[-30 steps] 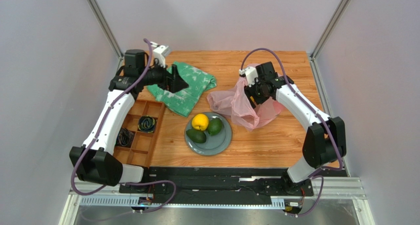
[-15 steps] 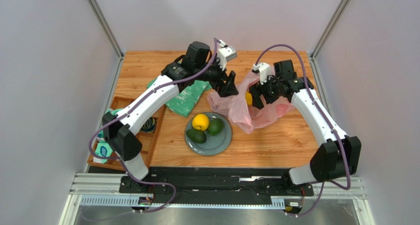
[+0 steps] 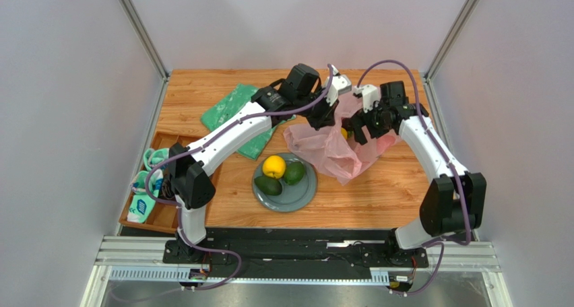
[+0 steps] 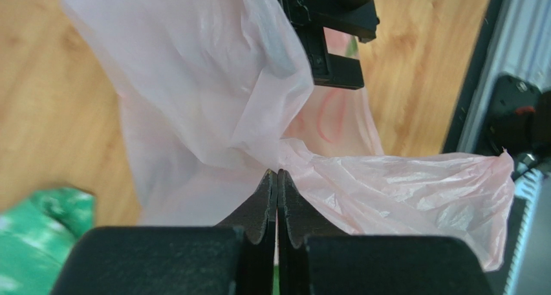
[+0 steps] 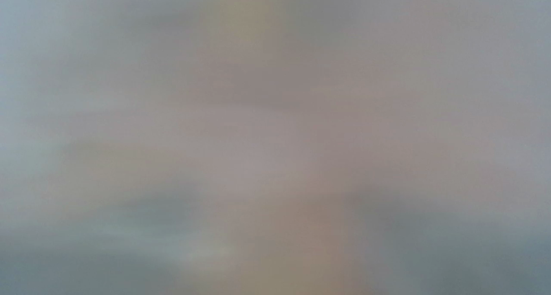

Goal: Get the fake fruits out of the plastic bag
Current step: Adjust the plastic bag at the center of the board.

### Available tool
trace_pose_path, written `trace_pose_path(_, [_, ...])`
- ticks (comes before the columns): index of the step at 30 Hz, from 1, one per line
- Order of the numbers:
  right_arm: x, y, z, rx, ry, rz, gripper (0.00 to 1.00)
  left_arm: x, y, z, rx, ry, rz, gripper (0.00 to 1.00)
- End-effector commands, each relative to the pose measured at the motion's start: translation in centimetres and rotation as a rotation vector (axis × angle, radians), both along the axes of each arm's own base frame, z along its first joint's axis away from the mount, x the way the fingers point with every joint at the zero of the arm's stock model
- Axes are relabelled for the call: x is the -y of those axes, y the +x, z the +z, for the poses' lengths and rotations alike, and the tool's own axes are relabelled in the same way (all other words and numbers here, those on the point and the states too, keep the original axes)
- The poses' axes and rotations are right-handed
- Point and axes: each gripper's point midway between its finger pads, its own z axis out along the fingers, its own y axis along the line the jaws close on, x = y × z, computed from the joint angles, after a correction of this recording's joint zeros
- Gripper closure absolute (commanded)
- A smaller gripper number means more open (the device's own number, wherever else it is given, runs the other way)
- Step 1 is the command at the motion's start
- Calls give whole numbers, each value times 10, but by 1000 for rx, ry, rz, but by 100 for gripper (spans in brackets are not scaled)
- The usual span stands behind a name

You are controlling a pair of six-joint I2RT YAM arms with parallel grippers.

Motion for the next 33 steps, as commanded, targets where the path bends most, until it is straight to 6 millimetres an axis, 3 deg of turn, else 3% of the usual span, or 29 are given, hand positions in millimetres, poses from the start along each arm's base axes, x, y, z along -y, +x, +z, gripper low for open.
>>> trace_pose_path(1, [52, 88, 74, 271, -14, -173, 13, -6, 64, 76, 239, -113, 86, 100])
trace_pose_path(2, [59, 96, 83, 292, -4, -194, 14, -2, 75, 105, 315, -161, 95, 100])
trace_pose_path(3, [76, 100, 98, 324, 4, -237, 14, -3, 80, 119, 378, -171, 87, 100])
trace_pose_path(4, [81, 106, 119, 385, 15, -255, 14, -2, 81, 133, 417, -193, 82, 100])
trace_pose_path(5, [86, 101, 141, 446, 17, -266, 14, -1, 81, 157, 468, -235, 79, 100])
trace_pose_path(7, [96, 93, 160, 516, 2, -300, 12, -2, 76, 179, 506, -276, 73, 100])
trace_pose_path(8, [97, 84, 146, 491, -5, -307, 12, -4, 66, 194, 525, -302, 57, 100])
trace_pose_path(9, [99, 67, 155, 516, -11, -323, 12, -2, 55, 199, 524, -319, 13, 100])
trace_pose_path(10, [100, 56, 146, 496, -14, -340, 11, -1, 47, 201, 517, -327, -13, 100])
trace_pose_path(11, [101, 39, 104, 402, -32, -347, 11, 0, 29, 204, 503, -332, -45, 100])
trace_pose_path(12, [105, 18, 99, 387, -54, -368, 11, 1, 17, 203, 484, -338, -77, 100])
trace_pose_path(13, [107, 3, 81, 343, -73, -378, 11, 4, 9, 189, 452, -318, -100, 100])
trace_pose_path(15, [102, -37, 38, 214, -79, -363, 11, 5, -17, 181, 440, -290, -154, 100])
trace_pose_path(17, [92, -63, 38, 221, -41, -336, 11, 7, -37, 151, 382, -225, -199, 95])
trace_pose_path(18, [83, -77, 21, 178, -9, -312, 11, 7, -40, 140, 370, -202, -198, 79])
trace_pose_path(19, [79, -83, 24, 203, 11, -301, 11, 6, -43, 119, 333, -171, -193, 44])
trace_pose_path(20, [72, -87, 20, 196, 40, -280, 11, 7, -44, 109, 298, -160, -169, 35])
trace_pose_path(21, [69, -90, 16, 186, 53, -272, 11, 7, -45, 100, 266, -153, -158, 12])
trace_pose_path(22, [68, -89, 18, 188, 65, -270, 11, 10, -43, 85, 231, -139, -143, 3])
trace_pose_path(28, [57, -71, 43, 226, 135, -249, 10, 33, -62, 74, 34, -213, -194, 1])
trace_pose_path(31, [41, -67, 51, 198, 205, -190, 10, 50, -72, 59, 14, -206, -245, 1])
trace_pose_path(33, [28, -68, 49, 140, 271, -150, 11, 58, -67, 51, 26, -188, -238, 1])
